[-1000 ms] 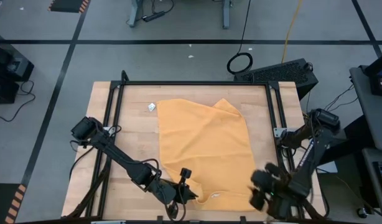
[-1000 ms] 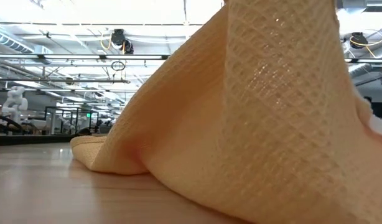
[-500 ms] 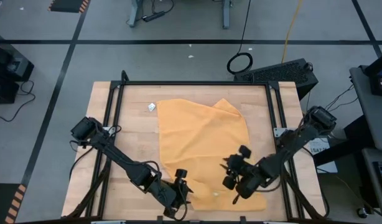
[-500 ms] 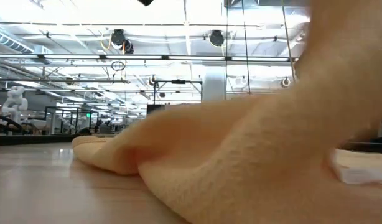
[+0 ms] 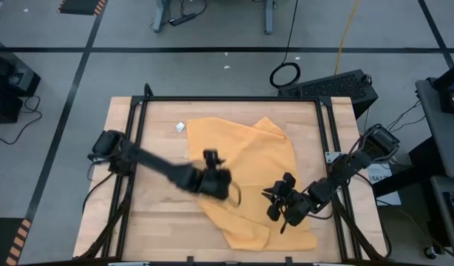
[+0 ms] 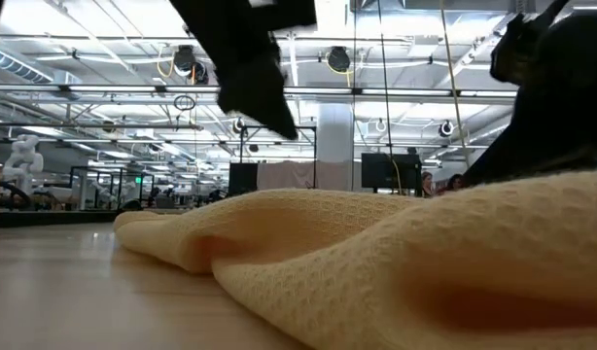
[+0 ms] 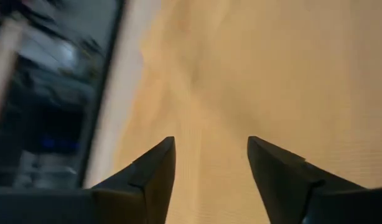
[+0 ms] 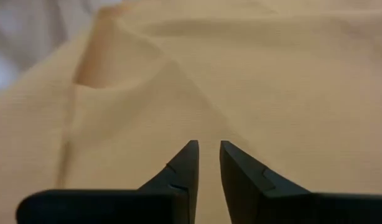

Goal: Roll towel
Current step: Fold the yellow towel

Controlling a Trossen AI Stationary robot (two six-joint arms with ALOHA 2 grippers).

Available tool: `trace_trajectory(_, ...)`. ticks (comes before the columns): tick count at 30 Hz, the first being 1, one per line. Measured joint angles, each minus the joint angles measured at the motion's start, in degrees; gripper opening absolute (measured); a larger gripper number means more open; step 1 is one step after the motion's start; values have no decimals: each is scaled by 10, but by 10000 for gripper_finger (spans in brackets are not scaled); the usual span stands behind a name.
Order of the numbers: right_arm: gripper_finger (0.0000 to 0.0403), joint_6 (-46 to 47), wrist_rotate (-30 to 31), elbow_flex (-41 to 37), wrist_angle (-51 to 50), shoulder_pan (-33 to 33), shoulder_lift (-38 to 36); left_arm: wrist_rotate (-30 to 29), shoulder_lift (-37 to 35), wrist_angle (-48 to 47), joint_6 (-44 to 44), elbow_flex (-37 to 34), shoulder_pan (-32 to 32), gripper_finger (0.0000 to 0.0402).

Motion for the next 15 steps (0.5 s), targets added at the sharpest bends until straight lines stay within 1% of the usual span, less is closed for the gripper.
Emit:
trace_trajectory(2, 54, 0, 0, 0, -17, -12, 0, 59, 0, 12, 26, -11, 52, 183)
trace_trajectory(3, 54, 0, 0, 0, -24, -18, 0, 78, 0, 18, 35, -17, 78, 177)
trace_trajectory(7, 54, -26, 2, 0, -41, -33, 0, 84, 0, 27, 41, -21, 164, 164)
trace_trajectory(10, 54, -50, 19, 0, -45, -41, 0, 93, 0, 27, 84, -21, 215, 162)
trace_trajectory(13, 54, -73, 46, 0, -46, -49, 0, 136, 0, 29, 129, -21, 268, 162)
trace_trajectory(15, 54, -90, 53, 0, -46, -56, 0, 182, 0, 28, 141, -21, 307, 162)
